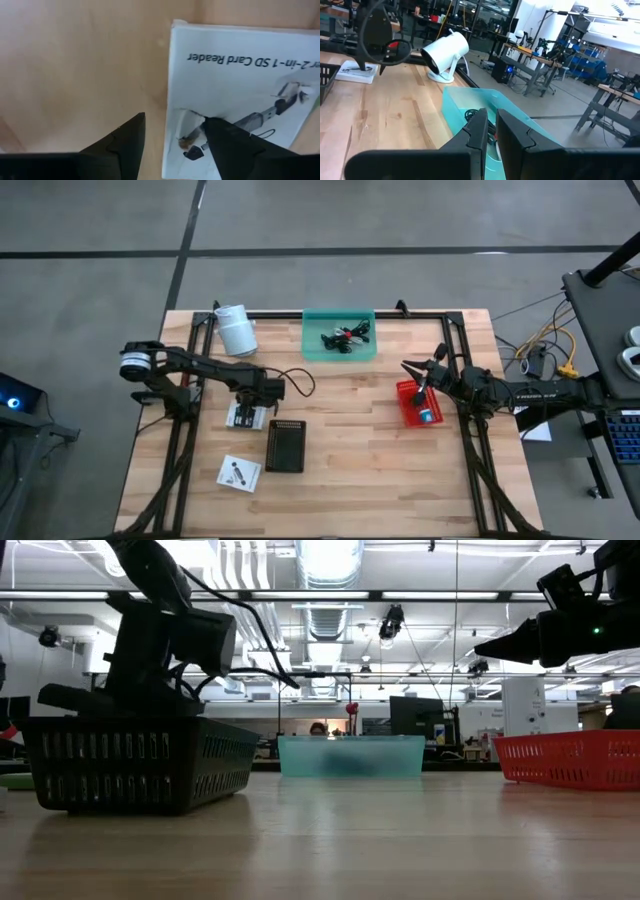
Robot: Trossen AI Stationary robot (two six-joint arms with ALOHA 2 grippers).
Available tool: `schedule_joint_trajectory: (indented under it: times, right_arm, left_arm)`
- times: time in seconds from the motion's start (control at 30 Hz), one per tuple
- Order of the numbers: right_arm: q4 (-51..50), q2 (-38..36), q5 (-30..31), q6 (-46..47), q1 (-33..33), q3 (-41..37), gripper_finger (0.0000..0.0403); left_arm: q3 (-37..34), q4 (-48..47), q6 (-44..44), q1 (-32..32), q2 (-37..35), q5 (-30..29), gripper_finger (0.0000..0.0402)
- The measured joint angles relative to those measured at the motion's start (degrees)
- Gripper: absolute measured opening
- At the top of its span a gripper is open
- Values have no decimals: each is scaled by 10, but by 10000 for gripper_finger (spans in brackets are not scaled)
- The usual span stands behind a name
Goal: Pick and place items into bin
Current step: Put the top card reader box into the black bin
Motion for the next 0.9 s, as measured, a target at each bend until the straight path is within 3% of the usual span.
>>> schedule_joint_trajectory:
  times: [0.13,0.4,0.9]
  right_arm:
    - [0,0,0,0,0,0,28]
    - [0,0,0,-2,0,0,28]
    - [0,0,0,-2,0,0,27]
  left_arm:
    - [2,1,17,0,17,9,142]
    - [2,0,11,0,5,4,14]
    - [0,-28,-60,0,-152,-51,2]
